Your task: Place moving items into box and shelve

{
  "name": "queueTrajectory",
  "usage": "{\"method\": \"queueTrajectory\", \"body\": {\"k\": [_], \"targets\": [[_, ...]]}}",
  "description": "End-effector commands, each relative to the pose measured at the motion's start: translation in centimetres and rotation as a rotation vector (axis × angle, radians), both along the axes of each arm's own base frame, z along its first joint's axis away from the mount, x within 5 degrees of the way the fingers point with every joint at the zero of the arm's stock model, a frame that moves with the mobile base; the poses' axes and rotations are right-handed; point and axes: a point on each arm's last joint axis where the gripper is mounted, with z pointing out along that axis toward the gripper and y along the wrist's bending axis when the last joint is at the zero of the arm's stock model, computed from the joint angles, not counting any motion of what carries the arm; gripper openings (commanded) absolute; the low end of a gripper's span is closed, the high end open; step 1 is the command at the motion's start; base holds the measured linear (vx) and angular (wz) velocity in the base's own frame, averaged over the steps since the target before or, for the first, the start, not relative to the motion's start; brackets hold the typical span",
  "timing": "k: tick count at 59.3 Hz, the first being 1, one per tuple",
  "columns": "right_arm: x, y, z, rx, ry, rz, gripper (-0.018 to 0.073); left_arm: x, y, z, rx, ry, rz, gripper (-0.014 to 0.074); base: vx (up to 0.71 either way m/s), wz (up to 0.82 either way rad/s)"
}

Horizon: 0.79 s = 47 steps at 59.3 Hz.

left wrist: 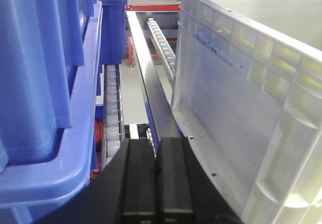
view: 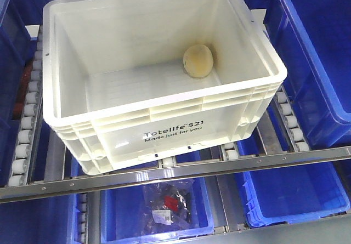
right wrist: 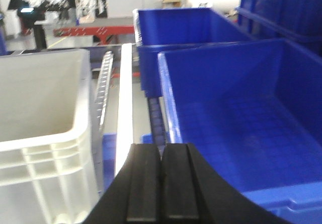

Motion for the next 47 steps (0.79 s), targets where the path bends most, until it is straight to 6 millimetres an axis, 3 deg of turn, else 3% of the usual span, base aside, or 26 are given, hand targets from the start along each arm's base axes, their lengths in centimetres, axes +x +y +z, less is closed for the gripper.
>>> {"method": "queueTrajectory", "body": {"k": [1,17,47], "targets": [[-0.2,-0.2,0.0,-0.009,-0.147,-0.029,-0.001,0.0,0.0,0.1,-0.015,-0.063,-0.001,-0.0006,0.0,0.0],[-0.4,-0.2,-7.2,0.033,-0.148,-0.029,-0.0006,0.0,0.0,0.1,-0.015,-0.063,-0.001,-0.0006,0.0,0.0],[-0.7,0.5,-7.3,-0.019,-0.149,0.089,-0.0005,0.0,0.0,0.0,-0.015,-0.062,-0.001,-0.0006,0.0,0.0]]}}
